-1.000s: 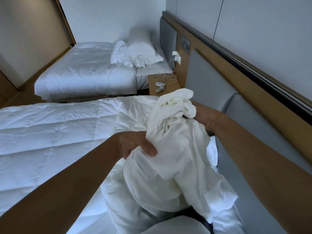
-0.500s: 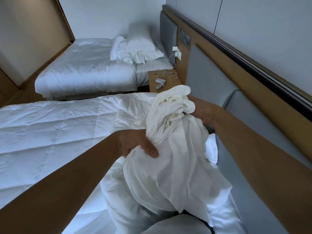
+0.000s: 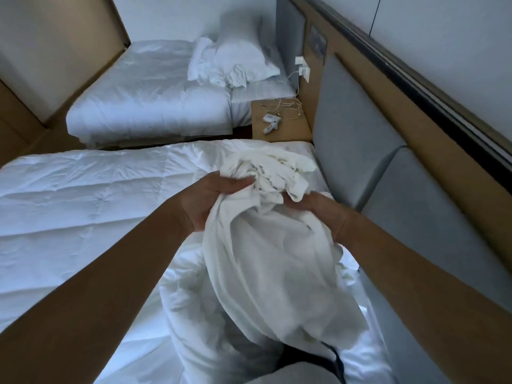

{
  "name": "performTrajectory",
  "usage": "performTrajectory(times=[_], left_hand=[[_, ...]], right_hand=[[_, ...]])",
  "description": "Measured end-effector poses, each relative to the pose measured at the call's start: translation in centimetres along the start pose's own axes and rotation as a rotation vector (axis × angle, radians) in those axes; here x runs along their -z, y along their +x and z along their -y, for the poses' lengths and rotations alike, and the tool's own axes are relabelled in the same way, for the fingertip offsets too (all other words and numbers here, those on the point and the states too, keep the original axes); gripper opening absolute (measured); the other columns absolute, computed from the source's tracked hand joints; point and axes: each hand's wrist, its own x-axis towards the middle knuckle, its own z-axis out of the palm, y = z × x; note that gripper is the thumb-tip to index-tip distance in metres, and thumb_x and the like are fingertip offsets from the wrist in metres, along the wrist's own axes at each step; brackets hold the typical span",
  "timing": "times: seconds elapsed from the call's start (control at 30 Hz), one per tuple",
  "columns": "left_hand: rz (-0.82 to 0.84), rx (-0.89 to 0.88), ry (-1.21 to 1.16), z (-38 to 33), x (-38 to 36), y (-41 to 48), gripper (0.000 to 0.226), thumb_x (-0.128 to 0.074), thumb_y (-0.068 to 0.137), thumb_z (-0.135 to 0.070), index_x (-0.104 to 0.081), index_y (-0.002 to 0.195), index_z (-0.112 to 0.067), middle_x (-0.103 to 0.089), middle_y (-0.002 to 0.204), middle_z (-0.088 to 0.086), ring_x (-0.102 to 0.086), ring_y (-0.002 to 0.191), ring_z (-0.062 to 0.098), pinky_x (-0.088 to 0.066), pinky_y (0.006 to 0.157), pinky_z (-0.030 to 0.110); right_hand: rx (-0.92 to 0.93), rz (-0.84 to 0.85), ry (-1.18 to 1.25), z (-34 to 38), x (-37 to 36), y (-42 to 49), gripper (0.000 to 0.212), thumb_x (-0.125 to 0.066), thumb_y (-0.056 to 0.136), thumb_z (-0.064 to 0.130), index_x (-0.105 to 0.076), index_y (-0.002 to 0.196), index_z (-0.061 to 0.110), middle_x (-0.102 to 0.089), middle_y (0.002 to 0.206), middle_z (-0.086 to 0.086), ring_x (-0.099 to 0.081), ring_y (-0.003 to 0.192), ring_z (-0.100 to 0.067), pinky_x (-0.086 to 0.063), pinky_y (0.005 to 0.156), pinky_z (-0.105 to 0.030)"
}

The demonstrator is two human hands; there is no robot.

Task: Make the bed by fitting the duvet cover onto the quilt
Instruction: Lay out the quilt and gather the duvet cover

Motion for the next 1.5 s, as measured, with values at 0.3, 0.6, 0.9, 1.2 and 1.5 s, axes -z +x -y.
performTrajectory(times=[0.3, 0.6, 0.9, 1.2, 1.5], left_hand=[[-0.070, 0.122, 0.164, -1.3, 1.2, 6.5, 0.039, -0.061, 0.088, -0.012, -0.064, 0.123, 0.003, -0.066, 0.122, 0.025, -0.068, 0.105, 0.036, -0.057, 0.086, 0.041], [-0.077, 0.228, 0.143, 0.6, 0.0, 8.8, 0.035, -0.085, 0.076, -0.023, -0.077, 0.109, -0.015, -0.073, 0.112, 0.014, -0.071, 0.101, 0.026, -0.058, 0.088, 0.036], [-0.064, 0.272, 0.015, 5.3, -2.9, 4.5, 0.047, -0.081, 0.059, -0.003, -0.081, 0.102, -0.021, -0.078, 0.102, 0.004, -0.074, 0.097, 0.021, -0.058, 0.082, 0.031], [-0.221, -0.018, -0.033, 0.9, -2.7, 3.5, 0.038, -0.064, 0.058, 0.005, -0.079, 0.092, -0.005, -0.074, 0.086, 0.016, -0.074, 0.077, 0.028, -0.060, 0.067, 0.035], [-0.228, -0.043, 0.100, -3.1, -3.2, 3.7, 0.067, -0.068, 0.055, -0.001, -0.058, 0.118, 0.017, -0.058, 0.115, 0.029, -0.057, 0.107, 0.044, -0.043, 0.100, 0.049]], right_hand=[[-0.253, 0.288, -0.153, -1.3, 3.8, 2.5, 0.039, -0.092, 0.055, 0.023, -0.081, 0.092, 0.025, -0.076, 0.107, -0.008, -0.073, 0.098, -0.025, -0.060, 0.079, -0.038], [-0.235, 0.302, -0.099, -2.4, 8.8, 4.3, 0.025, -0.079, 0.075, 0.007, -0.079, 0.083, 0.031, -0.076, 0.087, 0.018, -0.071, 0.082, 0.003, -0.054, 0.066, -0.013], [-0.050, 0.162, -0.388, -2.2, 10.3, 10.5, 0.029, -0.040, 0.103, -0.007, -0.059, 0.096, 0.015, -0.071, 0.077, 0.010, -0.066, 0.076, -0.001, -0.051, 0.077, -0.020], [-0.035, 0.357, -0.261, 2.9, 9.3, 10.0, 0.031, -0.093, 0.058, 0.040, -0.077, 0.070, 0.016, -0.075, 0.070, 0.005, -0.068, 0.066, 0.007, -0.050, 0.063, -0.008], [-0.357, 0.662, -0.632, 5.3, 4.8, 3.6, 0.034, -0.091, 0.053, 0.021, -0.082, 0.083, 0.034, -0.078, 0.093, 0.005, -0.075, 0.088, -0.012, -0.059, 0.071, -0.024]])
